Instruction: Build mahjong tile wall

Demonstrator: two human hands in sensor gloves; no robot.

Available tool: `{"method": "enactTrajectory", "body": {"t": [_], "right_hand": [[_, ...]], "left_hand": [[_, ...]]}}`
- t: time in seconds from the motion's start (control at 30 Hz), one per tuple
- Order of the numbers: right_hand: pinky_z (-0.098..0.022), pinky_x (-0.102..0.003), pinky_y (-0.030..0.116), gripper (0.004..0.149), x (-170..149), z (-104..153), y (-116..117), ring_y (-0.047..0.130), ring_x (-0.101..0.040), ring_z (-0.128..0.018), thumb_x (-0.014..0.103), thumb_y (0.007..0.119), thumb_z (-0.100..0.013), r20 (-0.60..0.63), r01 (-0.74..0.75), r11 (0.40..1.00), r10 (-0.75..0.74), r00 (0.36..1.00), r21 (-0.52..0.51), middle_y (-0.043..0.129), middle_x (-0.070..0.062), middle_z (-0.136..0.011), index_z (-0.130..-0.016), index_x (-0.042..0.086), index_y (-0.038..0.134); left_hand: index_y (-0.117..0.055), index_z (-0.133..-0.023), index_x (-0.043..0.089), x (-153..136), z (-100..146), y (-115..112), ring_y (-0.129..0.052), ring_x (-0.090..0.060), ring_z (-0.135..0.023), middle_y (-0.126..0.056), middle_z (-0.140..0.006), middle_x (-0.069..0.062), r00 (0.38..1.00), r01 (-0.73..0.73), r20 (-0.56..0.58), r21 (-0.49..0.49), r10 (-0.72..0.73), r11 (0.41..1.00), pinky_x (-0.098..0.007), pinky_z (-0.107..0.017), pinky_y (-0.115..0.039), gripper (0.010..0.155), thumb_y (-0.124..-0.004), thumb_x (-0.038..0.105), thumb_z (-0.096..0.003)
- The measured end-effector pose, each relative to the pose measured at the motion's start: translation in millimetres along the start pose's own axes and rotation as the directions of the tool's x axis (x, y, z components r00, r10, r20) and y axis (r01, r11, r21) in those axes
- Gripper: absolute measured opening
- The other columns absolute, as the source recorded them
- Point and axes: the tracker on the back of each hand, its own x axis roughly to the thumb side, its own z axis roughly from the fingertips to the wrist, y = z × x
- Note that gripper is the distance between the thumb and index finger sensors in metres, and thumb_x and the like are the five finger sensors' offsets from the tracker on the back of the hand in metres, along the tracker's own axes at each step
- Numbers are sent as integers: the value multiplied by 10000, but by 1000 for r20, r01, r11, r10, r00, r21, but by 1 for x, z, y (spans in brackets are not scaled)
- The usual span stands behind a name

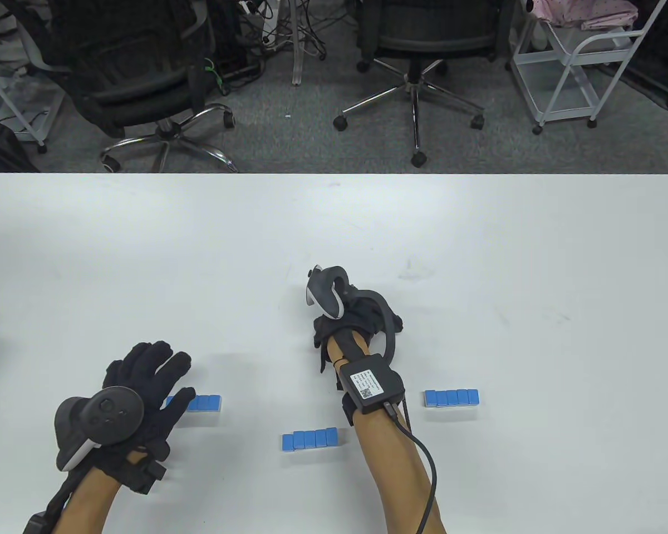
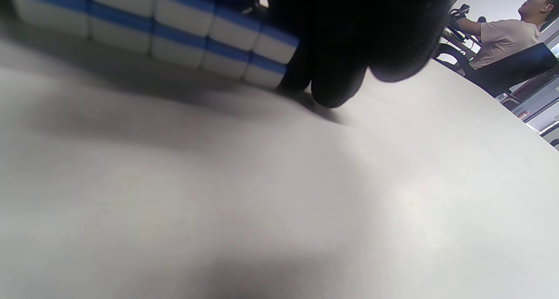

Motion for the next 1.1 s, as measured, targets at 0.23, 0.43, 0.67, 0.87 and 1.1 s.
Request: {"method": "enactTrajectory", "body": {"t": [0.23,0.43,0.67,0.87,1.1], "right_hand": [[-647,-622,672,944,-1,0,0,807,-463,-859,850,587,-271,14,10,1000,-10,1000,14,728,-215,-968,-955,202,529],[-642,-619,679,945,-2,1,-1,818,-455,-854,855,577,-259,21,17,1000,-16,1000,-15,743,-204,-960,-952,214,539],[-661,-617,661,960,-10,1,-7,786,-449,-891,853,521,-247,41,36,999,-37,998,33,718,-188,-979,-974,227,502],[-679,-623,636,1011,-44,7,-25,698,-463,-960,840,453,-227,71,115,989,-121,990,92,618,-198,-1051,-1041,253,332],[-636,-604,684,867,-139,19,-33,829,-420,-858,751,545,-298,162,282,954,-263,951,-106,781,-145,-950,-1000,243,516]], "left_hand": [[-612,-1066,331,0,0,1,-353,-359,-1109,-435,-1182,-35,1000,4,5,8,-4,1000,-699,-760,-298,635,-648,584,-484],[-612,-1066,333,0,0,1,-353,-356,-1110,-433,-1183,-34,1000,5,7,6,-5,1000,-699,-761,-297,635,-648,585,-484],[-611,-1066,332,-1,-2,3,-352,-359,-1109,-434,-1183,-36,1000,3,5,15,-3,1000,-699,-760,-298,635,-648,584,-484],[-613,-1065,332,0,-1,5,-355,-360,-1107,-436,-1182,-36,1000,18,9,31,-18,999,-700,-760,-300,635,-648,585,-483],[-615,-1065,327,-1,1,8,-353,-362,-1106,-437,-1181,-39,1000,13,-2,49,-13,999,-701,-757,-299,636,-647,584,-484]]}}
